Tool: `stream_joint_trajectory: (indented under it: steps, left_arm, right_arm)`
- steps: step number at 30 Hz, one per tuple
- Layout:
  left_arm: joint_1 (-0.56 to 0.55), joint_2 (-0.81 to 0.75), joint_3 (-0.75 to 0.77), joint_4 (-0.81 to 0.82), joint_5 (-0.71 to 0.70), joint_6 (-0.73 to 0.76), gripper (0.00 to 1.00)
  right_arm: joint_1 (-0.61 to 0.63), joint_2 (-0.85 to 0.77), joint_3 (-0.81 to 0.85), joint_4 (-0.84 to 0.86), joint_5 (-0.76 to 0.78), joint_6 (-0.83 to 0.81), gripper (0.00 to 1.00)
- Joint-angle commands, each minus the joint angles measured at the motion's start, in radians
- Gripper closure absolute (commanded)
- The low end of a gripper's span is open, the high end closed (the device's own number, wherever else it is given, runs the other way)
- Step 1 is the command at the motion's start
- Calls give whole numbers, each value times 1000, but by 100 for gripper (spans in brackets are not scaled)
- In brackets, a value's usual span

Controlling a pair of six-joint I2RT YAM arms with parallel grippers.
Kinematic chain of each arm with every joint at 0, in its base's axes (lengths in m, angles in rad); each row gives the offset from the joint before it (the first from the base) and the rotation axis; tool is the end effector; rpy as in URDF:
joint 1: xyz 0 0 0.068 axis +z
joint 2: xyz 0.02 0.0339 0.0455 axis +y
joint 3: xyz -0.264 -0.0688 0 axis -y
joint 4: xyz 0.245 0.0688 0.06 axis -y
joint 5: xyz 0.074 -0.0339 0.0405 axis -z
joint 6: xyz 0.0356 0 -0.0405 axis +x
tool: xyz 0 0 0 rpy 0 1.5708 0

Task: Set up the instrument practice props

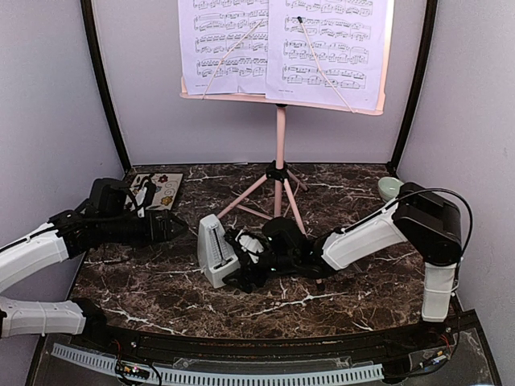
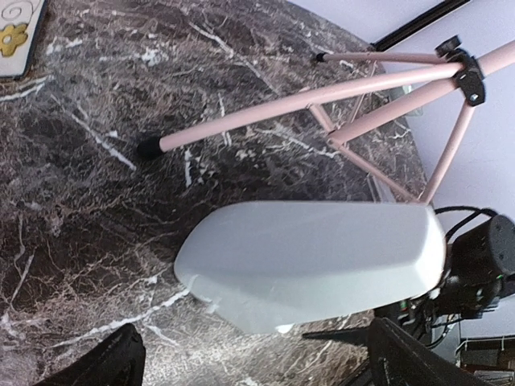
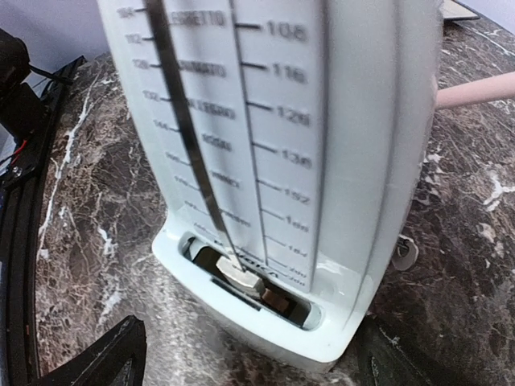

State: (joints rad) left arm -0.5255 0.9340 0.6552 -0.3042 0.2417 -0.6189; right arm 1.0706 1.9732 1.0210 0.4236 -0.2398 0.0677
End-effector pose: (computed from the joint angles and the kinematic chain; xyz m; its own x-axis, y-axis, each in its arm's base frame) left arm 0.1737 -0.1106 0.2562 -0.7708 -0.2042 -0.6035 0.2612 0.7627 -0.5916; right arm 0.1883 0.3622 0.1368 -0.3056 -0.4222 -0.8534 -0.9322 0.3152 0.1779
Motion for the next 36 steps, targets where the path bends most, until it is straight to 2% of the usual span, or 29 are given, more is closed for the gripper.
stream_joint_trajectory:
  steps: [1, 5, 9, 13, 18, 22, 25, 31, 36]
  left_arm:
    - [7, -52, 96, -100, -44, -34, 1]
    - [2, -70, 183, -149, -30, -43, 1]
    - [-40, -25, 287, -280, -45, -37, 1]
    - [-218, 42, 364, -403, -237, -59, 1]
    - [-291, 135, 401, -457, -323, -97, 1]
    - [-338, 228, 441, -494, -412, -69, 1]
    - [-341, 282, 448, -468, -425, -43, 1]
    - [-346, 351, 441, -442, -424, -52, 15]
    - [-346, 390, 437, -448, -442, -65, 21]
  right_arm:
    - [55, 4, 18, 77, -43, 52, 9]
    - [84, 22, 40, 80, -70, 71, 10]
    - [106, 39, 72, 92, -96, 88, 10]
    - [113, 71, 118, 112, -111, 117, 10]
    - [115, 64, 119, 130, -122, 130, 10]
    - [105, 9, 36, 163, -77, 163, 11]
    - [89, -38, -26, 178, -27, 204, 14]
    - [72, -79, -74, 126, 45, 216, 19]
    - [71, -89, -79, 105, 72, 215, 20]
